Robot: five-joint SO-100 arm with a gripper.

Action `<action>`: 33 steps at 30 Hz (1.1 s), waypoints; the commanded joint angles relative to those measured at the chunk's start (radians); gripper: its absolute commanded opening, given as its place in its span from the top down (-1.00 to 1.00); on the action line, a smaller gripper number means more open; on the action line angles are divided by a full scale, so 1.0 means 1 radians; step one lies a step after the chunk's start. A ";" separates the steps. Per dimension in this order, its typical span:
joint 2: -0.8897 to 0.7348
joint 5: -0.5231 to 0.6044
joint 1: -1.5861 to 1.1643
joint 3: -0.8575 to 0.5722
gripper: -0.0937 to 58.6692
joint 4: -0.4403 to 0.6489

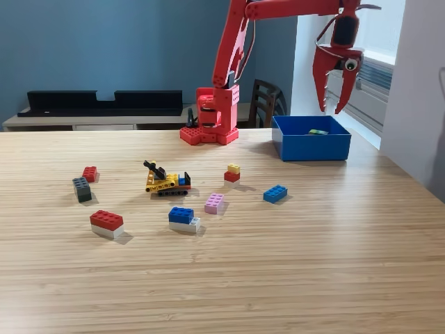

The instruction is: Grasp a lego block and put it in the bin.

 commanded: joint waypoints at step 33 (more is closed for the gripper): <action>0.028 -0.077 0.925 -0.163 0.99 0.015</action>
